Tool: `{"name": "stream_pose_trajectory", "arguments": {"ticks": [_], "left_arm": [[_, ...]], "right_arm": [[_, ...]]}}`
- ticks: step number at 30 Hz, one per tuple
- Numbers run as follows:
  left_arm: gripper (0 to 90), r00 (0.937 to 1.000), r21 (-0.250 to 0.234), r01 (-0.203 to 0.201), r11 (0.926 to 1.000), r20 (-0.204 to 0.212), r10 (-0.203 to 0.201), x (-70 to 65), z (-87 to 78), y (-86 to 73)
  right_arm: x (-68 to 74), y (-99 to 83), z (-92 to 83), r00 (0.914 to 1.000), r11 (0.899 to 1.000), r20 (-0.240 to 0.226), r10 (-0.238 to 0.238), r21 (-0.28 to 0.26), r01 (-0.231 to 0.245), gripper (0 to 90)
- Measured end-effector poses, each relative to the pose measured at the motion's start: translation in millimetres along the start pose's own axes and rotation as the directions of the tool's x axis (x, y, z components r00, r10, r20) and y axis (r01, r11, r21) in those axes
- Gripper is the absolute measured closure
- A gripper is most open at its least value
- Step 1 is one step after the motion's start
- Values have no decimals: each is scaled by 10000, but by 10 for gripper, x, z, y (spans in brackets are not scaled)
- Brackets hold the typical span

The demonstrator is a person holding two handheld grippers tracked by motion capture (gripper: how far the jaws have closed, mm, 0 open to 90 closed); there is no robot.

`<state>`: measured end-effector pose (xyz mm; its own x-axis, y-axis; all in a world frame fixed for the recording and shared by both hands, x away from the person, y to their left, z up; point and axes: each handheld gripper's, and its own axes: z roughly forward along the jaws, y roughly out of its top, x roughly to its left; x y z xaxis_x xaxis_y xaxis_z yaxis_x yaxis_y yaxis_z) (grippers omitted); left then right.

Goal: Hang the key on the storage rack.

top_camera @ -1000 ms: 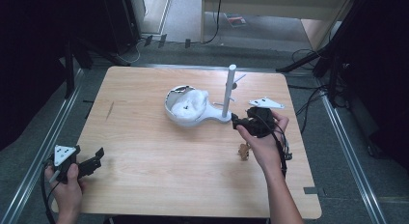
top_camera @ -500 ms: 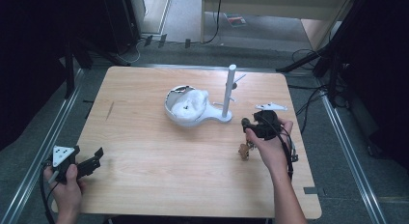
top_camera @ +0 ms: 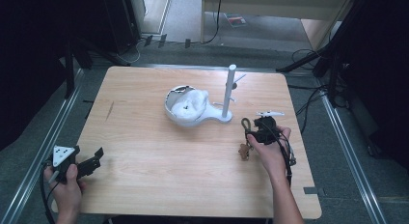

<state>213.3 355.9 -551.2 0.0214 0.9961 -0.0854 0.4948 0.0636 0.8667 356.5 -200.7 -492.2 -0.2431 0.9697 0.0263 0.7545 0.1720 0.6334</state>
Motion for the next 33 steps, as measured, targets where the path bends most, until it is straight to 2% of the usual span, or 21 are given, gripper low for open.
{"name": "stream_pose_trajectory", "arguments": {"ticks": [10,20,25,28,30,33], "left_arm": [[145,10000,0,11,10000,-2,-11,0,2,0],[146,10000,-1,17,10000,-8,-17,-1,3,0],[146,10000,0,10,10000,1,-10,1,3,0],[146,10000,3,15,10000,-10,-15,0,4,0],[146,10000,7,14,10000,-6,-14,0,3,0],[146,10000,7,17,10000,-11,-17,1,5,1]], "right_arm": [[-57,-75,181,9995,9985,-88,314,458,-310,498],[-80,-88,309,9987,9966,0,503,657,-502,510],[-56,-89,343,9991,9969,59,411,667,-415,542],[-37,-90,342,9994,9973,98,346,643,-351,613],[-11,-97,342,9996,9979,254,107,632,-123,652],[2,-104,334,9999,9980,155,-64,636,54,684]]}}
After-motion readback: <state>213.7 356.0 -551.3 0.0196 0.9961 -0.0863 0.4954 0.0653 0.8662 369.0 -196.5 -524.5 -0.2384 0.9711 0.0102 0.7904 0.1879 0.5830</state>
